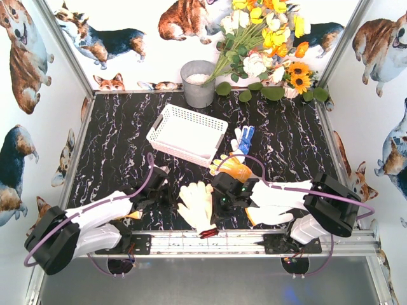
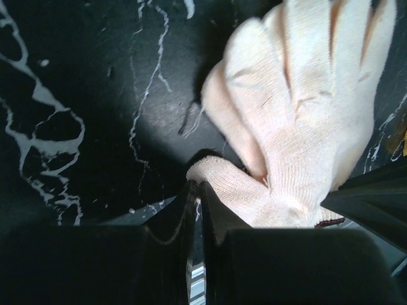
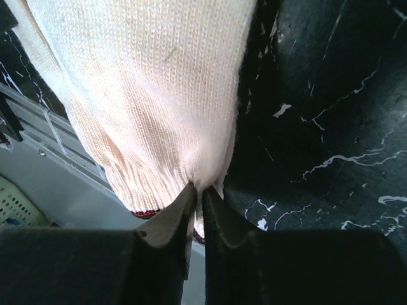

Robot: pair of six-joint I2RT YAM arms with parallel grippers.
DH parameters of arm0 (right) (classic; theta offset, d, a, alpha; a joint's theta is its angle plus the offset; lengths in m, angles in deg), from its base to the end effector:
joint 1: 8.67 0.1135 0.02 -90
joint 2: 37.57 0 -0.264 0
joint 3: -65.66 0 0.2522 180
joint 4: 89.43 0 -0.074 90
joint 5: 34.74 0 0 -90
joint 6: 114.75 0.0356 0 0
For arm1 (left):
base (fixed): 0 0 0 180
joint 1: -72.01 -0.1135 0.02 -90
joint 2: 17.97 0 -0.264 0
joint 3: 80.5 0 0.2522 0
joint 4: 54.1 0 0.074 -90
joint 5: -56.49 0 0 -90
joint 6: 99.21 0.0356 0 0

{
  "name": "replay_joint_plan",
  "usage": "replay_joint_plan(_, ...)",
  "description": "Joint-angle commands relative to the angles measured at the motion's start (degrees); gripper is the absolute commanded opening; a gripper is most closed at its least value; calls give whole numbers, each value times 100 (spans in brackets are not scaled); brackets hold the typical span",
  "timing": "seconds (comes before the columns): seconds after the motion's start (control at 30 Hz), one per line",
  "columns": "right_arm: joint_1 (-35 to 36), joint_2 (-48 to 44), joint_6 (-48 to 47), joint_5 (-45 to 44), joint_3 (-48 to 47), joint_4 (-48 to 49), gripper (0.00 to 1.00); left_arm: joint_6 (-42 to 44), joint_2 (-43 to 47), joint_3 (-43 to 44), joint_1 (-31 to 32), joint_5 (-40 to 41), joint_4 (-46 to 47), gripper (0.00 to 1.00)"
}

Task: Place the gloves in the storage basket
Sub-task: Pair the glove with the glove.

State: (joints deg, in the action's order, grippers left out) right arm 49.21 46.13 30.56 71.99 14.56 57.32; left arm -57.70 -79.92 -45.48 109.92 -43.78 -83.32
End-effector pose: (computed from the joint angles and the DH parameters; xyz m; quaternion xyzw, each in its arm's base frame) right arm 0.1230 0.2153 0.1414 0.0521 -0.9665 -0.2511 0.0048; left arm 0.1393 -0.1165 0.1417 -0.0619 0.9512 -0.2609 0.1528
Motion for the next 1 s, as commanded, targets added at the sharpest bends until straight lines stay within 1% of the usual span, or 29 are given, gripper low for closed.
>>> replay_joint_plan(0.0,90,-306,-99,-237,-219,-122,17,211,-310,-18,-32,-87,133,0)
replay_joint_plan(0.17,136,-883,-183,-671,-296,-559,35,252,-362,-34,-29,-64,157,0)
replay_joint_plan(0.23,235,-1038,-363,-1010,-421,-910,40,249,-343,-32,-29,-55,149,0)
replay_joint_plan(0.3,447,-1083,-605,-1505,-702,-1422,42,246,-335,-41,-32,-55,149,0)
replay_joint_plan(0.4,957,-951,-1004,-2380,-1323,-2131,44,243,-314,-43,-30,-47,142,0)
replay_joint_plan(0.47,1315,-764,-1236,-2702,-1769,-2372,45,234,-305,-51,-30,-38,140,0)
replay_joint_plan(0.57,1746,-364,-1399,-2983,-2189,-2506,44,226,-276,-51,-29,-29,131,0)
replay_joint_plan(0.7,2033,65,-1351,-2988,-2295,-2222,43,226,-241,-60,-29,-20,123,0)
replay_joint_plan(0.97,2169,505,-1391,-2801,-2221,-1964,43,234,-238,-76,-30,-41,139,0)
